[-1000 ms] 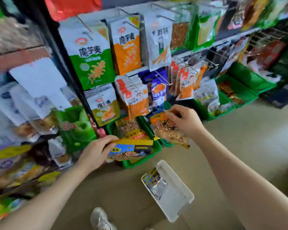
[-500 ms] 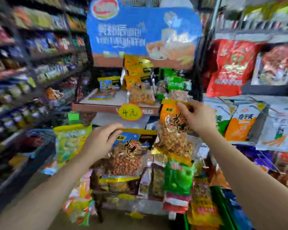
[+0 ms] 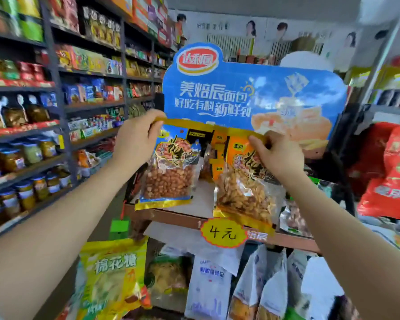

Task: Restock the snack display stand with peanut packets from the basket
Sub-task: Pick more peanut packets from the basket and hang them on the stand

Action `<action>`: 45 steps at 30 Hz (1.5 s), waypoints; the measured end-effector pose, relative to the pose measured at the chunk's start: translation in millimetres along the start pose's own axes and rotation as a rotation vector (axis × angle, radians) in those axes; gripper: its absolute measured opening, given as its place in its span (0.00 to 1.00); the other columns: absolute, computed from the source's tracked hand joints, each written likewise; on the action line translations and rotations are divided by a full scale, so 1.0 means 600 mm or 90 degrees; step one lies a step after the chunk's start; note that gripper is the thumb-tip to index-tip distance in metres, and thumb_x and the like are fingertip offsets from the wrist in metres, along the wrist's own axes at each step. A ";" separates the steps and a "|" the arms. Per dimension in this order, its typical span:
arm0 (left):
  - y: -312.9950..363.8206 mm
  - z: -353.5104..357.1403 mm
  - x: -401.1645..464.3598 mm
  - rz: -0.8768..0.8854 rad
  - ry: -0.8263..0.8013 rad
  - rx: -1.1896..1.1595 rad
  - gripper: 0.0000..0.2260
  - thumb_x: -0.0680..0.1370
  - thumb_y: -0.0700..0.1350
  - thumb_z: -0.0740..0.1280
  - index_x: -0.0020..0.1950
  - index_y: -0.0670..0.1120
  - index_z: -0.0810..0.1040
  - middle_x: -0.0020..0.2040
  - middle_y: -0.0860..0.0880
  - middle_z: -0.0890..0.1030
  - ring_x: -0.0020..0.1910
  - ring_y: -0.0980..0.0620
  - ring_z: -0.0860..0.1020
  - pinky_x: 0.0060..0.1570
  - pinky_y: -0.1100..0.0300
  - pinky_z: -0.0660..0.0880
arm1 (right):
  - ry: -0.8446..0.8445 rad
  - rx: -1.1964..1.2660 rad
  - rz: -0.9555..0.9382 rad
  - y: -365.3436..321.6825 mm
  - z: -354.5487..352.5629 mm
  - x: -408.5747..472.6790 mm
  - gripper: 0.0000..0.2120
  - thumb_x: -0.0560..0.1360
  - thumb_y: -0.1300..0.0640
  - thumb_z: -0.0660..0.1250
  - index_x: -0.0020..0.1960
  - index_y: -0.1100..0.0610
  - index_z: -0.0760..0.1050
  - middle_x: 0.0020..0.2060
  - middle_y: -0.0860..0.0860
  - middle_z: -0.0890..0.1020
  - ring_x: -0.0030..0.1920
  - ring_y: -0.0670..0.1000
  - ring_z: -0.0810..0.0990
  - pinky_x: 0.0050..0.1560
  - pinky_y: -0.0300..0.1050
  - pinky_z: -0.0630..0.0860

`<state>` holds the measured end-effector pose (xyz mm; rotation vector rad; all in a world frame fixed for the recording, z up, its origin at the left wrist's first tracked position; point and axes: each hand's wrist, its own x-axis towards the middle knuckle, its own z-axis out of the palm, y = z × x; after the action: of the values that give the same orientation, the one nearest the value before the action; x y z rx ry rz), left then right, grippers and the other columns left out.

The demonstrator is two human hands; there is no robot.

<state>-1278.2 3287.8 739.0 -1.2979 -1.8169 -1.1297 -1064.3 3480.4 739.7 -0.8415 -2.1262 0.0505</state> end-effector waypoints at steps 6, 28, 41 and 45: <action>-0.082 0.117 0.038 -0.011 -0.075 0.046 0.09 0.80 0.42 0.59 0.57 0.41 0.75 0.36 0.43 0.78 0.33 0.42 0.76 0.29 0.54 0.66 | -0.225 -0.121 0.008 0.061 0.160 0.049 0.21 0.77 0.40 0.56 0.52 0.57 0.74 0.36 0.54 0.79 0.39 0.57 0.80 0.33 0.47 0.77; -0.020 0.207 -0.065 0.429 -0.347 0.113 0.06 0.71 0.42 0.68 0.37 0.42 0.74 0.28 0.46 0.76 0.22 0.43 0.76 0.21 0.62 0.61 | -0.122 -0.247 0.072 0.004 0.123 -0.146 0.12 0.77 0.56 0.60 0.55 0.61 0.75 0.51 0.58 0.79 0.56 0.60 0.76 0.42 0.51 0.73; 0.370 0.308 -0.400 0.626 -0.677 -0.167 0.11 0.79 0.45 0.53 0.43 0.44 0.71 0.38 0.44 0.77 0.37 0.41 0.78 0.31 0.55 0.70 | -0.241 -0.291 0.592 0.227 -0.120 -0.653 0.10 0.78 0.53 0.55 0.52 0.57 0.71 0.49 0.57 0.81 0.49 0.60 0.80 0.40 0.50 0.73; 0.522 0.366 -0.559 0.595 -0.805 -0.144 0.10 0.79 0.47 0.54 0.51 0.46 0.73 0.49 0.44 0.80 0.50 0.40 0.79 0.44 0.50 0.74 | -0.328 -0.299 0.714 0.334 -0.189 -0.816 0.12 0.79 0.53 0.54 0.55 0.57 0.71 0.50 0.57 0.81 0.50 0.61 0.80 0.44 0.49 0.75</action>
<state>-876.9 3394.1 444.7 -2.9356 -1.3274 0.1339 -661.4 3322.4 415.0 -2.4210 -1.8300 0.3888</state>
